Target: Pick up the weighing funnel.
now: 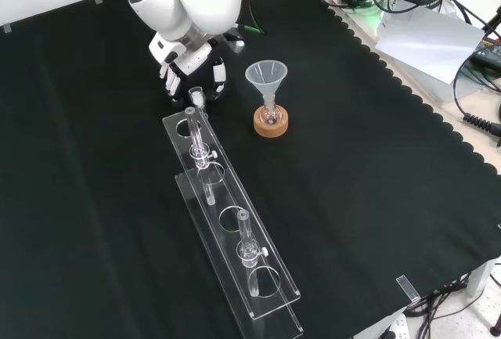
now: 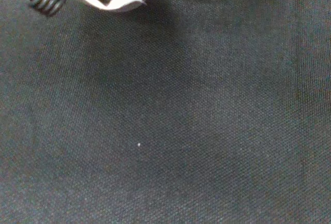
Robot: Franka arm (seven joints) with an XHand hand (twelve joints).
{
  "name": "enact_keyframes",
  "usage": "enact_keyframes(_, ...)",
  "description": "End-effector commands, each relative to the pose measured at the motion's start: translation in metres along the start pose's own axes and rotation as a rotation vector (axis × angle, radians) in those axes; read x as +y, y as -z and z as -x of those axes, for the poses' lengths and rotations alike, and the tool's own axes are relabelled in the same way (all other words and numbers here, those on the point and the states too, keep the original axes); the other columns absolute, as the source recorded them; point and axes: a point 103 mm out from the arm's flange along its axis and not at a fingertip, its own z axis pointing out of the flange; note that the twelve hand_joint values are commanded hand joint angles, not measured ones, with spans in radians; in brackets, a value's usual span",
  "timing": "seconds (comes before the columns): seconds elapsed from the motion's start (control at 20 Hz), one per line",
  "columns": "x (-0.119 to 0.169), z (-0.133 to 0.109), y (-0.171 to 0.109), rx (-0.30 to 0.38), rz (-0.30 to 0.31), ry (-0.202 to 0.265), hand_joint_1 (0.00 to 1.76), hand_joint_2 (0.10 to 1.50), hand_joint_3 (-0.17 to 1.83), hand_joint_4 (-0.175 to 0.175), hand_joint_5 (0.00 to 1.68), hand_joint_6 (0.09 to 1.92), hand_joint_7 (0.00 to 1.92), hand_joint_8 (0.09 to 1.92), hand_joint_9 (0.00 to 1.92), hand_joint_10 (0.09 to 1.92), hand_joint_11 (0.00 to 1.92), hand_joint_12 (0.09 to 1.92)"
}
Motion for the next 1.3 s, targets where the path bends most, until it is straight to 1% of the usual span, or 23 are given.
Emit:
enact_keyframes(0.05, -0.002, 0.0, -0.002, -0.011, -0.003, -0.008, 0.97, 0.72, 0.61, 0.053, 0.87, 0.89, 0.55, 0.71, 0.83, 0.56, 0.51, 1.28)
enact_keyframes(0.1, -0.003, 0.0, 0.0, -0.016, 0.0, -0.012, 1.0, 0.8, 0.5, 0.109, 0.95, 0.93, 0.56, 0.7, 0.84, 0.56, 0.51, 1.28)
enact_keyframes(0.15, -0.003, 0.001, 0.001, -0.018, 0.003, -0.014, 1.02, 0.84, 0.46, 0.142, 1.0, 0.95, 0.59, 0.69, 0.86, 0.55, 0.52, 1.27)
enact_keyframes(0.2, -0.004, 0.002, 0.002, -0.02, 0.006, -0.018, 1.04, 0.83, 0.48, 0.16, 1.03, 0.96, 0.61, 0.68, 0.87, 0.54, 0.53, 1.27)
enact_keyframes(0.25, -0.005, 0.002, 0.003, -0.022, 0.009, -0.022, 1.05, 0.81, 0.53, 0.168, 1.05, 0.98, 0.63, 0.67, 0.88, 0.53, 0.54, 1.26)
enact_keyframes(0.35, -0.007, 0.004, 0.007, -0.02, 0.015, -0.027, 1.06, 0.76, 0.65, 0.174, 1.06, 1.03, 0.65, 0.66, 0.9, 0.51, 0.55, 1.26)
enact_keyframes(0.5, -0.012, 0.006, 0.016, -0.011, 0.031, -0.028, 1.06, 0.72, 0.73, 0.175, 1.06, 1.08, 0.67, 0.66, 0.92, 0.51, 0.57, 1.25)
enact_keyframes(0.9, -0.032, 0.016, 0.05, -0.015, 0.065, -0.043, 1.06, 0.7, 0.78, 0.175, 1.05, 1.11, 0.67, 0.67, 0.94, 0.5, 0.58, 1.25)
enact_keyframes(1.3, -0.07, 0.023, 0.091, -0.056, 0.092, -0.077, 1.06, 0.69, 0.8, 0.175, 1.06, 1.11, 0.68, 0.67, 0.94, 0.5, 0.58, 1.25)
